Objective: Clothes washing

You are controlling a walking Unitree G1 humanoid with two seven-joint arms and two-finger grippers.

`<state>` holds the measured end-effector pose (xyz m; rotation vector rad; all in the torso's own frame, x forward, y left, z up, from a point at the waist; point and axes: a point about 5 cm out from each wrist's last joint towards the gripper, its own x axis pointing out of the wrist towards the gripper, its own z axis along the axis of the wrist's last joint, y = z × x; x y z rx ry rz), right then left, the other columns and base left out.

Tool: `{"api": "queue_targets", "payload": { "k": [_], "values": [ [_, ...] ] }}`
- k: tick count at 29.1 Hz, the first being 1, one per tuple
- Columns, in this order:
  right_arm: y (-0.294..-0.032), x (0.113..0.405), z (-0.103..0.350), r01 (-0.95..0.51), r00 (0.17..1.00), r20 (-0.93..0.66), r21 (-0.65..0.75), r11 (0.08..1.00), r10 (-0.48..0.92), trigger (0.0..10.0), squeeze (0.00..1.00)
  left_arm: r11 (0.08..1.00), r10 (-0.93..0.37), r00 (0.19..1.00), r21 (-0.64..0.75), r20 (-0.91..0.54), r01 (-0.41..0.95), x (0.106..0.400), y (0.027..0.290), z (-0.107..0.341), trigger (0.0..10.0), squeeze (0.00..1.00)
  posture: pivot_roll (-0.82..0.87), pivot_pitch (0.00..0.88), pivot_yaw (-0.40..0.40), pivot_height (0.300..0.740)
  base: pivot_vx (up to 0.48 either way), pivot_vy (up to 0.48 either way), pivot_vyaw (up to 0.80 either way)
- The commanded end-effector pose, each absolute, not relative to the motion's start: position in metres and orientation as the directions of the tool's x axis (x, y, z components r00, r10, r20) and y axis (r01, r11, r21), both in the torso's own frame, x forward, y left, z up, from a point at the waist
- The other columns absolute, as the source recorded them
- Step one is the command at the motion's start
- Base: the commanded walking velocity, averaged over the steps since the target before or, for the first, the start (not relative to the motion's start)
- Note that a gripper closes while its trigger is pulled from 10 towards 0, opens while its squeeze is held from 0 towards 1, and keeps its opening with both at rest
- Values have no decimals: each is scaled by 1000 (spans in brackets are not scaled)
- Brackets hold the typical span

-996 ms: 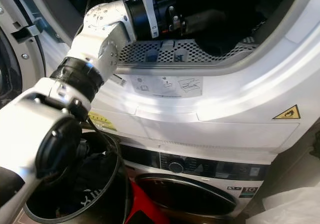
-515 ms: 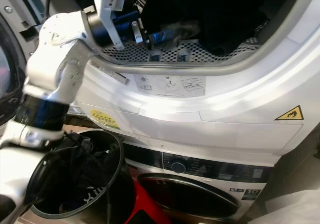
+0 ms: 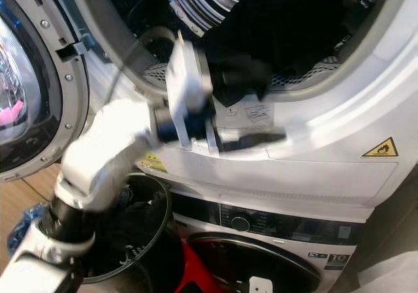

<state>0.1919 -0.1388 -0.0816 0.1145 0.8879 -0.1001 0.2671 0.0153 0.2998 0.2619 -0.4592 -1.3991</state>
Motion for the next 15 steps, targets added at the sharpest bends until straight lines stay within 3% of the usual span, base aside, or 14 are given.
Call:
{"api": "queue_targets", "payload": {
  "k": [1,8,11,15],
  "values": [
    [-126,192,-82,140,617,-787,92,986,-15,10000,0,154,-985,93,491,146,857,257,15,306,10000,0,131,0,253,740,0,0,0],
    [-123,193,-81,141,610,-792,93,986,-13,10000,0,202,-979,167,536,115,820,261,21,302,10000,0,144,0,269,740,0,0,0],
    [-132,198,-79,114,621,-783,45,992,-36,10000,0,290,-955,271,560,120,776,268,25,296,10000,0,152,0,226,740,0,0,0],
    [-140,204,-76,85,633,-773,17,996,-41,10000,0,328,-942,305,572,138,752,271,24,294,10000,0,164,0,178,740,0,0,0]
  ]
}}
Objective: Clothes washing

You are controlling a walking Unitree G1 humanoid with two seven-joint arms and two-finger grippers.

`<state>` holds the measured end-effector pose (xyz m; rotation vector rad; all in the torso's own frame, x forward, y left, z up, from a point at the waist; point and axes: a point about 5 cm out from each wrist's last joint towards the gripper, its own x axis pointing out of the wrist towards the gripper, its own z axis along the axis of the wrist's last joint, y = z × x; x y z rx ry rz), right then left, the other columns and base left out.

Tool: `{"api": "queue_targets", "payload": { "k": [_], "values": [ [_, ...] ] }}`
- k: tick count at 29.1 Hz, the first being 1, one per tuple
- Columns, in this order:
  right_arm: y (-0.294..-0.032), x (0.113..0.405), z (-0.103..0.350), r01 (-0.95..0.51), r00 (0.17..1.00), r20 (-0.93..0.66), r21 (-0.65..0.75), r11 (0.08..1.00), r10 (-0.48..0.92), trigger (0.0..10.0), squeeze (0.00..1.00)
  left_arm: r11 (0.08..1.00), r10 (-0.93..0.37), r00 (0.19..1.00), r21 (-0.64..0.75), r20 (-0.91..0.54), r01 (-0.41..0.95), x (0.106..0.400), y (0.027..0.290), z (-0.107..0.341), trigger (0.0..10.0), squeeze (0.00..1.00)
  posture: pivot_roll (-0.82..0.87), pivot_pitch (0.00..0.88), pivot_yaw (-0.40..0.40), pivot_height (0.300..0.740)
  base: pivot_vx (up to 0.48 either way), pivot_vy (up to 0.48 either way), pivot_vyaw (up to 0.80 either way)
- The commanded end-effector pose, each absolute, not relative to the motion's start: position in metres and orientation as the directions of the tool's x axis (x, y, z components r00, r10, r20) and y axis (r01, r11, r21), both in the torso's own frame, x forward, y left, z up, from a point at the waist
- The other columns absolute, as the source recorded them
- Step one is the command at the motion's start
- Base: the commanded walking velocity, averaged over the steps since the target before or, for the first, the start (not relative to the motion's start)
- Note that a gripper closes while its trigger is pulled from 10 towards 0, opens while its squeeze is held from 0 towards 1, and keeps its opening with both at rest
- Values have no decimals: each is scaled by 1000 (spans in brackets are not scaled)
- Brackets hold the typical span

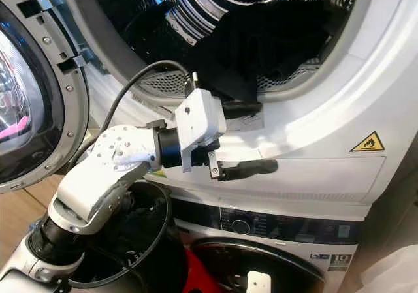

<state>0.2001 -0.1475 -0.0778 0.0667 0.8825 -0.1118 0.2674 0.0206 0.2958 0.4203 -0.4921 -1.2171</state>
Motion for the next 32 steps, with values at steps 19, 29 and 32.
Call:
{"api": "queue_targets", "payload": {
  "k": [19,29,32],
  "values": [
    [-169,232,-59,21,679,-730,-90,996,-80,10000,0,606,-788,431,427,440,672,295,38,329,10000,0,237,0,28,740,0,0,0],
    [-169,232,-59,18,678,-731,-91,996,-79,10000,0,612,-781,432,419,451,670,296,38,329,10000,0,237,0,28,740,0,0,0],
    [-168,241,-53,7,696,-715,-95,995,-73,10000,0,407,-908,325,372,265,834,280,43,296,10000,0,257,0,15,740,0,0,0]
  ]
}}
